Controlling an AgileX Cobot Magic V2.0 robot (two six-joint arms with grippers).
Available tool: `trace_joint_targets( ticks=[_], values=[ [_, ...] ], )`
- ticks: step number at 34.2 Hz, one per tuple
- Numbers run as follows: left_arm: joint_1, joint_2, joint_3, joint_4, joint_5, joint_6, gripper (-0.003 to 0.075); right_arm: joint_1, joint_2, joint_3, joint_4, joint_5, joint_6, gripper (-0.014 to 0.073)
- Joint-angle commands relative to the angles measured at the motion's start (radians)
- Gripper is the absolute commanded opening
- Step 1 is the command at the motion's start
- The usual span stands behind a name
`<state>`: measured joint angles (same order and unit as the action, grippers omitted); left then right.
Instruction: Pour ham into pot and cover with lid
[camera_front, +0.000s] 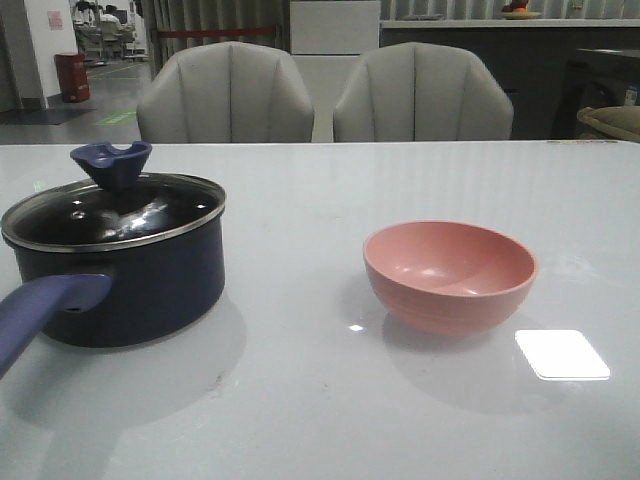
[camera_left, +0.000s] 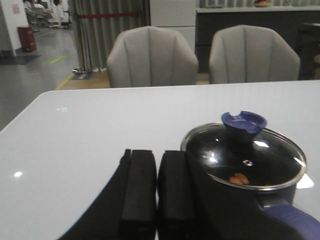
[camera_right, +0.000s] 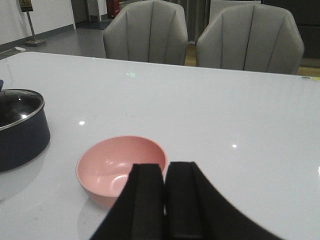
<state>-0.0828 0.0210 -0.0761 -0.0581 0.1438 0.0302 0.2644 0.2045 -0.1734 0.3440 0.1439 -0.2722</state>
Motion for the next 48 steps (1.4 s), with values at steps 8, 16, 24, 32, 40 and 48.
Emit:
trace_joint_targets(
  ticks=[8,16,24,32,40,48],
  values=[
    [0.016,-0.049,0.103,0.047,-0.204,-0.07,0.0113,0.0,0.007,-0.029,0.006,-0.07,-0.006,0.0146],
    [0.016,-0.045,0.103,0.047,-0.207,-0.07,0.0113,0.0,0.007,-0.029,0.006,-0.071,-0.006,0.0146],
    [0.016,-0.045,0.103,0.047,-0.207,-0.07,0.0113,0.0,0.007,-0.029,0.006,-0.071,-0.006,0.0146],
    [0.016,-0.045,0.103,0.047,-0.207,-0.07,0.0113,0.0,0.007,-0.029,0.006,-0.071,-0.006,0.0146],
    [0.016,-0.045,0.103,0.047,-0.207,-0.07,0.0113,0.0,0.007,-0.029,0.006,-0.075,-0.006,0.0146],
    [0.016,-0.045,0.103,0.047,-0.207,-0.07,0.0113,-0.057,-0.072,0.013,-0.139,-0.095,0.07,0.0146]
  ],
)
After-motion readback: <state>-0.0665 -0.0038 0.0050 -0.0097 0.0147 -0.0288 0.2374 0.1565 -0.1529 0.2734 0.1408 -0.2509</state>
